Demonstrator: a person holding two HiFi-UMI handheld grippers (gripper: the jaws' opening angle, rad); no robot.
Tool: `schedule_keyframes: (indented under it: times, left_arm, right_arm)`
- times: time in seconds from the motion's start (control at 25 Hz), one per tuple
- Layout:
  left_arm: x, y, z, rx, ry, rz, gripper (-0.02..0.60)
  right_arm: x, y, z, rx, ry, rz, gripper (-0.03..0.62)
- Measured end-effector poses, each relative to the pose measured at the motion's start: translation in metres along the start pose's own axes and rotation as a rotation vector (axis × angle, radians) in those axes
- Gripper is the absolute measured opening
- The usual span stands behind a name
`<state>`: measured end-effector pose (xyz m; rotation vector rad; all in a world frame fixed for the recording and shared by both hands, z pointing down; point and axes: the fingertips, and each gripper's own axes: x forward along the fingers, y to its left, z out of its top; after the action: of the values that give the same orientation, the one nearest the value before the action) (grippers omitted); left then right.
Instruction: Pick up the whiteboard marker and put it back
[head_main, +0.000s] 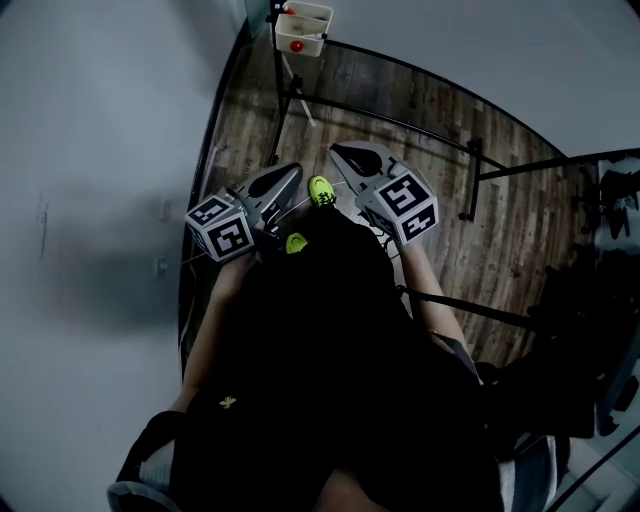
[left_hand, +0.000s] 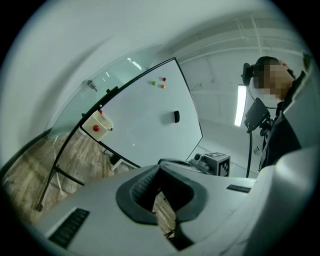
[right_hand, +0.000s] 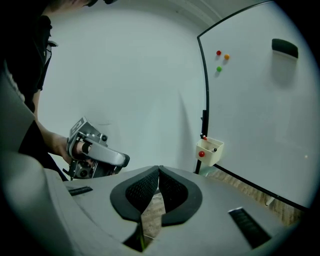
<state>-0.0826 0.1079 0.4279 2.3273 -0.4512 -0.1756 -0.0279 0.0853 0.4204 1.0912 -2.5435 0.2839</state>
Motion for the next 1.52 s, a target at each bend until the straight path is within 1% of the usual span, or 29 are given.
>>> schedule_keyframes:
  times: [0.24, 0.64, 0.8, 1.28, 1.52]
  left_arm:
    - [0.019, 0.021, 0.021, -0.002, -0.009, 0.034, 0.003]
    - [0.066, 0.06, 0.049, -0.012, -0.013, 0.093, 0.003]
    - [0.085, 0.073, 0.059, -0.03, -0.019, 0.117, 0.003]
    - [0.117, 0.103, 0.088, -0.037, -0.067, 0.204, 0.003]
    - [0.129, 0.116, 0.1, -0.043, -0.094, 0.244, 0.003]
  right_arm:
    - [0.023, -0.032, 0.004, 0.002, 0.02, 0.024, 0.032]
    - [0.056, -0.095, 0.012, 0.009, 0.027, 0.094, 0.037]
    - [0.068, -0.118, 0.014, 0.004, 0.037, 0.124, 0.037]
    - [0.097, -0.163, 0.023, -0.014, 0.048, 0.217, 0.037]
    - [0.114, -0.186, 0.027, -0.029, 0.045, 0.249, 0.042]
